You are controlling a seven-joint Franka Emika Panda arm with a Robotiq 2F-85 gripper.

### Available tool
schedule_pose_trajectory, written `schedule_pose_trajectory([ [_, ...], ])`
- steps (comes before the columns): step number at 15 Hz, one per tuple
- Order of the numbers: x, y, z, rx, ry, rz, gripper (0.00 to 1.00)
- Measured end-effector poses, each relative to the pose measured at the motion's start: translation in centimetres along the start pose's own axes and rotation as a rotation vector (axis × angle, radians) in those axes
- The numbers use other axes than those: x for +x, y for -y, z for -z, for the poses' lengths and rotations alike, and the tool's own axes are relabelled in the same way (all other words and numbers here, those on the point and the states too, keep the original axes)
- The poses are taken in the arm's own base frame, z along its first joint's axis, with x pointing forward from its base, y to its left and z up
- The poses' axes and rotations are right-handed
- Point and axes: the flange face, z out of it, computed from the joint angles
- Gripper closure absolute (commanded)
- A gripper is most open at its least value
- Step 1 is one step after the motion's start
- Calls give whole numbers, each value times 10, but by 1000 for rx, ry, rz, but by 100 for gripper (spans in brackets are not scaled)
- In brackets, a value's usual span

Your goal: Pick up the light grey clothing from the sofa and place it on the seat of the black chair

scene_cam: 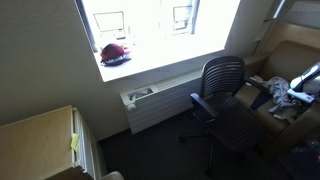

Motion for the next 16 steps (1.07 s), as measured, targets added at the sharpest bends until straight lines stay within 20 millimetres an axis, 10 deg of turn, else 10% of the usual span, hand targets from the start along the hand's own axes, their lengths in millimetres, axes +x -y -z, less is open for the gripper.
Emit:
schedule_pose_trajectory([
  [6, 20, 29, 26, 76, -27, -58, 99],
  [11, 81, 70, 148, 332, -110, -136, 100],
  [12, 93, 74, 181, 393, -147, -132, 74],
  [13, 103, 77, 210, 448, -187, -125, 98],
  [14, 110, 80, 240, 503, -225, -113, 68],
  [16, 118, 80, 280, 556, -246, -101, 54],
])
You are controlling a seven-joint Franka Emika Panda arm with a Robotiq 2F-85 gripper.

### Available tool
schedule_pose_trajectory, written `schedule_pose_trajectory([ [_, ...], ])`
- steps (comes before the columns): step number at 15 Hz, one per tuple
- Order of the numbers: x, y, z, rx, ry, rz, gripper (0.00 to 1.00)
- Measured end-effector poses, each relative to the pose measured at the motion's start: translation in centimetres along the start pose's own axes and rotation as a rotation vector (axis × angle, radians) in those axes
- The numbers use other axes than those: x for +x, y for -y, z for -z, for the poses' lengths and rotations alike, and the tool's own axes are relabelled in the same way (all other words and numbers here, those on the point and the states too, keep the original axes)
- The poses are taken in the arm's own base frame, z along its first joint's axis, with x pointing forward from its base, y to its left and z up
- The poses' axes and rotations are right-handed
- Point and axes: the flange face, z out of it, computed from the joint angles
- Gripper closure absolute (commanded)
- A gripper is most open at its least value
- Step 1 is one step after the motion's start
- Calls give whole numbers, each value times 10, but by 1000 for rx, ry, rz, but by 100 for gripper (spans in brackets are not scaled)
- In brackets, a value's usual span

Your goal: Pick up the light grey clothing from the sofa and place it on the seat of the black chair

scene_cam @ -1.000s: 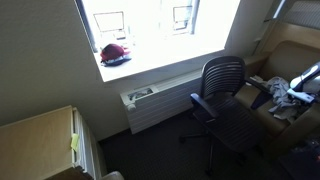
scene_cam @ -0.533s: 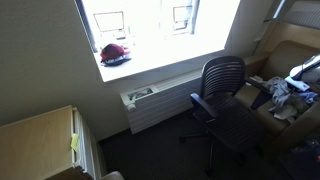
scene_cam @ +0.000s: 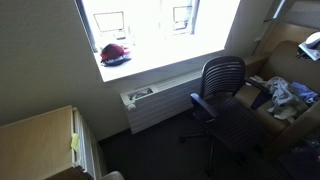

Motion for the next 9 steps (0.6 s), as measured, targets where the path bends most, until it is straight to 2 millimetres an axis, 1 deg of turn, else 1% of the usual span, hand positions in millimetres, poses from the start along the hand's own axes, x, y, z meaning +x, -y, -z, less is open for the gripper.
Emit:
schedule_pose_trajectory([
  [1, 0, -1, 0, -16, 12, 2, 46],
  [2, -5, -11, -10, -61, 46, 6, 40],
  [3, -14, -26, -26, -114, 81, 8, 32],
  [7, -65, -109, -106, -351, 180, 22, 4],
  [8, -79, -127, -123, -413, 206, 27, 0],
  [9, -92, -141, -137, -469, 244, 37, 0],
])
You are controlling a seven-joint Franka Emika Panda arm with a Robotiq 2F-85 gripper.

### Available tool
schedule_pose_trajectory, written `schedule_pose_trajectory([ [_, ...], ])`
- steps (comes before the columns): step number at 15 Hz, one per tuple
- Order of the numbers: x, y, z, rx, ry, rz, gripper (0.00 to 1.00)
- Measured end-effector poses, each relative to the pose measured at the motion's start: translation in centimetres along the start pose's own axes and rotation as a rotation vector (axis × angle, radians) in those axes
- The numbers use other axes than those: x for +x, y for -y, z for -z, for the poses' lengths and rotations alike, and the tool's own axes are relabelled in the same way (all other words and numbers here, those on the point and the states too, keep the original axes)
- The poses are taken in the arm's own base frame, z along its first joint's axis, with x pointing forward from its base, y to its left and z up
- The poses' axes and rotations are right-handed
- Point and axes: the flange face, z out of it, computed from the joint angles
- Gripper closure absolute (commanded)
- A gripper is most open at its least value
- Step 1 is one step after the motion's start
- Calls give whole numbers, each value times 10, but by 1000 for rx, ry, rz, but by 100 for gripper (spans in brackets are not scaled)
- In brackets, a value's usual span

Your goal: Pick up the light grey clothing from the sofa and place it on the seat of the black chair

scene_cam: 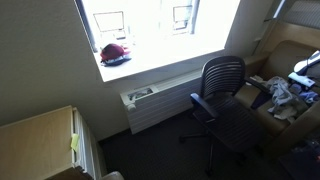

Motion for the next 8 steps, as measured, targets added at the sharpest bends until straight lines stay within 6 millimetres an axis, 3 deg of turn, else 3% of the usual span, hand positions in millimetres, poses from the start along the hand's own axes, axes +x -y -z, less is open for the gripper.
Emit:
schedule_pose_trajectory([
  [3, -26, -8, -41, -151, 128, 33, 0],
  [4, -33, -10, -50, -204, 172, 39, 8],
  [5, -39, -12, -57, -250, 217, 41, 26],
  [8, -49, -14, -73, -336, 300, 27, 48],
])
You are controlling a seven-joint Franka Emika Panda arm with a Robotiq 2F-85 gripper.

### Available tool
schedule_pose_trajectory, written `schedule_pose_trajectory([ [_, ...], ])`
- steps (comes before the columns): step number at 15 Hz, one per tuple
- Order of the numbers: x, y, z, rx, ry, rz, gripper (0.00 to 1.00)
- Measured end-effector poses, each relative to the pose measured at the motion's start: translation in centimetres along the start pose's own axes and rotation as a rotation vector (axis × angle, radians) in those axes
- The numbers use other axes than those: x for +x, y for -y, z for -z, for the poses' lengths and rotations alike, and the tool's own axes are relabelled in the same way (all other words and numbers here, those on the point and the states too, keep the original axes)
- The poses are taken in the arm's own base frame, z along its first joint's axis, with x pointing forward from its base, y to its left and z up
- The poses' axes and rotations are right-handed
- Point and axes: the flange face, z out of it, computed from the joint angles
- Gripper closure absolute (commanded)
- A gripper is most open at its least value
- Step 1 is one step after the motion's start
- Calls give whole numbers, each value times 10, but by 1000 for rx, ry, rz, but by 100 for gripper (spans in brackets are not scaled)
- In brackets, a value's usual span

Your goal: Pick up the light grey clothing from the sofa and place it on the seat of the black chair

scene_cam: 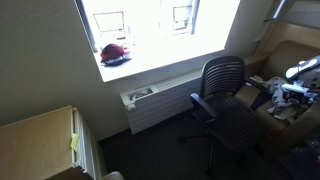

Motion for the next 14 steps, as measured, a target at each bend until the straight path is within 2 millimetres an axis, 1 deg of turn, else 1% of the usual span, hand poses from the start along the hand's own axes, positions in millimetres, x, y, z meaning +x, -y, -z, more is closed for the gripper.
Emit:
schedule_pose_trajectory([
  [3, 2, 5, -10, -26, 28, -17, 69],
  [4, 4, 8, -11, -24, 28, -20, 76],
  [5, 6, 10, -12, -20, 26, -24, 81],
  [6, 8, 12, -12, -13, 21, -29, 90],
  [8, 13, 18, -10, 5, 4, -40, 100],
  [9, 16, 24, -5, 39, -28, -46, 100],
  [10, 19, 31, 4, 86, -73, -47, 100],
  [11, 21, 38, 17, 133, -118, -43, 100],
  [12, 22, 46, 36, 183, -165, -37, 100],
  [13, 22, 52, 62, 236, -211, -32, 100],
  [14, 22, 58, 91, 293, -255, -28, 100],
])
